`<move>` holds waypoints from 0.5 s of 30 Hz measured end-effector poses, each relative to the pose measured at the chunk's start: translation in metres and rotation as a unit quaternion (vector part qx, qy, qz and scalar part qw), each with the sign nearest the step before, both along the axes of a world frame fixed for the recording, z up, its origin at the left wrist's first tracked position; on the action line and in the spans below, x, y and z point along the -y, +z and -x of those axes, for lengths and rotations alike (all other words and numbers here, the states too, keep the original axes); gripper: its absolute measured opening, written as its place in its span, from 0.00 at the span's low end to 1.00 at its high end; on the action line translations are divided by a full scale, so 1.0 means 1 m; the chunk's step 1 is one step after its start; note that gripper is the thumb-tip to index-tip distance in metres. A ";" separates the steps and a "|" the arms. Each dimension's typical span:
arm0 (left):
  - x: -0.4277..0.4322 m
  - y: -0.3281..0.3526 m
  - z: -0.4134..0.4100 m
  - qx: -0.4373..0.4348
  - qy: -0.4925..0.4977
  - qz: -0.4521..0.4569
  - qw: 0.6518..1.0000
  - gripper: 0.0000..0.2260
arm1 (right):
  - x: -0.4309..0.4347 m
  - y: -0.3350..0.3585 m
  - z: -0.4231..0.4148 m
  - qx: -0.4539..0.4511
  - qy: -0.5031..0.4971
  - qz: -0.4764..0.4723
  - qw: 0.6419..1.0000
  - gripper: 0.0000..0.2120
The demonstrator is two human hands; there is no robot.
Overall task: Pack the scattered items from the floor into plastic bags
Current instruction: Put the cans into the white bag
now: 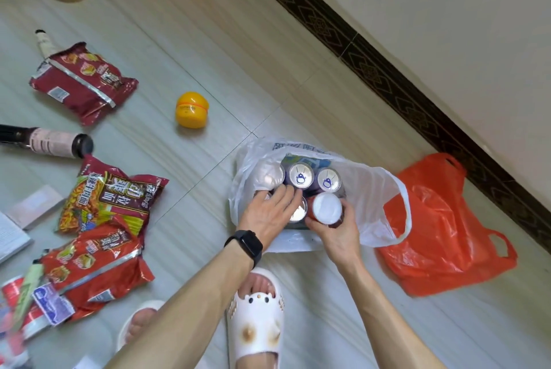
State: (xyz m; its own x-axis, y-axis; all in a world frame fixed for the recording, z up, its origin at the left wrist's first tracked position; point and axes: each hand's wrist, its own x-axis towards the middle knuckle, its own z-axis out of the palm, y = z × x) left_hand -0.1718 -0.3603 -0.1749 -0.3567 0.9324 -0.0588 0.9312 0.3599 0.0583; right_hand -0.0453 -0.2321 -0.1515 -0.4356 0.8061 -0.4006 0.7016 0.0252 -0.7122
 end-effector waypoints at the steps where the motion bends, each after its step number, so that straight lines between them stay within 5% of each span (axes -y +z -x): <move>1: 0.003 0.004 0.002 0.001 0.005 0.031 1.000 0.26 | 0.000 -0.001 0.000 0.013 0.020 0.005 1.000 0.32; 6: 0.014 0.030 0.004 -0.005 -0.003 0.085 0.996 0.28 | -0.013 0.014 -0.009 0.071 0.141 -0.050 0.986 0.32; 8: 0.016 0.049 0.008 0.022 -0.027 0.088 0.996 0.19 | -0.024 0.025 -0.020 0.113 0.208 -0.105 0.966 0.34; 10: 0.019 0.075 0.014 -0.004 -0.058 0.124 0.991 0.08 | -0.037 0.034 -0.029 0.188 0.267 -0.193 0.925 0.31; 12: 0.024 0.088 0.024 -0.018 -0.038 0.111 0.993 0.10 | -0.050 0.043 -0.035 0.278 0.305 -0.283 0.866 0.25; 15: 0.029 0.118 0.038 -0.025 0.043 0.154 0.987 0.13 | -0.067 0.067 -0.035 0.387 0.307 -0.276 0.825 0.26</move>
